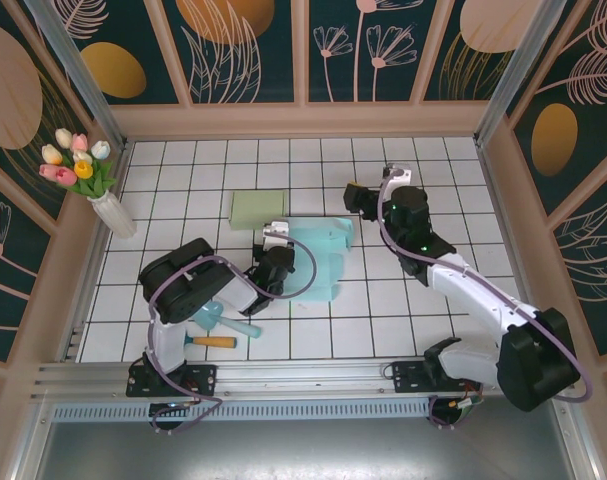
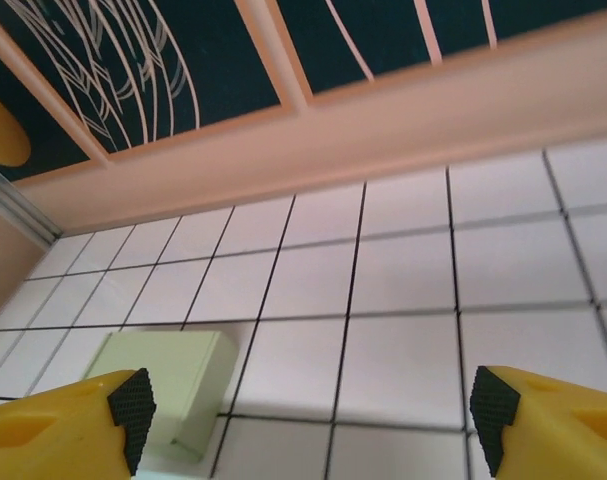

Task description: Fold the paper box

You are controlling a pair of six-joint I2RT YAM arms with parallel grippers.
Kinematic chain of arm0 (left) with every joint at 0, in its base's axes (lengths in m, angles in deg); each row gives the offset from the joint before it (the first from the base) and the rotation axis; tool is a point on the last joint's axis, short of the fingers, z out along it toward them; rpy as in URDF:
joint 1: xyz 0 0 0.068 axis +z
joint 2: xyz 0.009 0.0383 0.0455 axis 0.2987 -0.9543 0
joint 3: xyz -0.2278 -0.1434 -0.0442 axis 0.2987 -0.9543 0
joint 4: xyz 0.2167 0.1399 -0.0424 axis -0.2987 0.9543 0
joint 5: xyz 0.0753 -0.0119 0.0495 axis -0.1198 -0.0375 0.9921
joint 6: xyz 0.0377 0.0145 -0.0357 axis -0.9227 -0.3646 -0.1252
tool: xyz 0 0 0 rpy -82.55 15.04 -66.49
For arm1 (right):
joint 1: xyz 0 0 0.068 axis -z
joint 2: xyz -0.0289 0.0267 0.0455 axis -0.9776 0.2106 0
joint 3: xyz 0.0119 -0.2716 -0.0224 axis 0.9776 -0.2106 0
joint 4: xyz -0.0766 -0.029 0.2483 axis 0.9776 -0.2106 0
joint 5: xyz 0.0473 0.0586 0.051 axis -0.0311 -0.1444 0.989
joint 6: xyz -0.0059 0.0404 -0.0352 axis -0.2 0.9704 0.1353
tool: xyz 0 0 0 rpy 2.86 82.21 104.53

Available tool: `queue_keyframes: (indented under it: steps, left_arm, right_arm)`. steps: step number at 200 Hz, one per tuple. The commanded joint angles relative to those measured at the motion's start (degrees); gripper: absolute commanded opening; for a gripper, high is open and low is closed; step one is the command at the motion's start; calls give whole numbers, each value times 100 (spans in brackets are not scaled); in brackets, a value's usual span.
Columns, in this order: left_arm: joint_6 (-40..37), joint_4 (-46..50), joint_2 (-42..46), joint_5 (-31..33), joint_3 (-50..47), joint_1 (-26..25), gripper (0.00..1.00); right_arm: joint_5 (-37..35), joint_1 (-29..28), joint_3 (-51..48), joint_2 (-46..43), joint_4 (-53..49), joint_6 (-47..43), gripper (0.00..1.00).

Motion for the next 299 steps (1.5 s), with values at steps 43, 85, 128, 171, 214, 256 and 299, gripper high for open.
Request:
queue_keyframes:
  steps: [43,85,128,171,214,256,299]
  left_arm:
    - [-461,36,-429,97,287,58,10]
    - [-399,-155,-485,162,231,59,10]
    - [-381,-188,-494,163,216,58,10]
    - [-383,-151,-497,162,243,59,10]
    - [-391,-157,-518,170,252,59,10]
    - [-390,-122,-520,179,269,62,10]
    - [-398,-129,-529,181,269,53,10]
  right_arm:
    - [530,-450,-247,568,-28,1561,80]
    - [878,-478,-132,1085,70,1530,78]
    - [993,-514,-226,1262,299,1728,78]
    - [1250,-692,-208,1610,619,1952,78]
    - [1253,-936,-165,1735,677,2137,78]
    - [1522,-1076,-228,1579,877,2337,77]
    - [-132,-1409,-164,976,-156,1892,78]
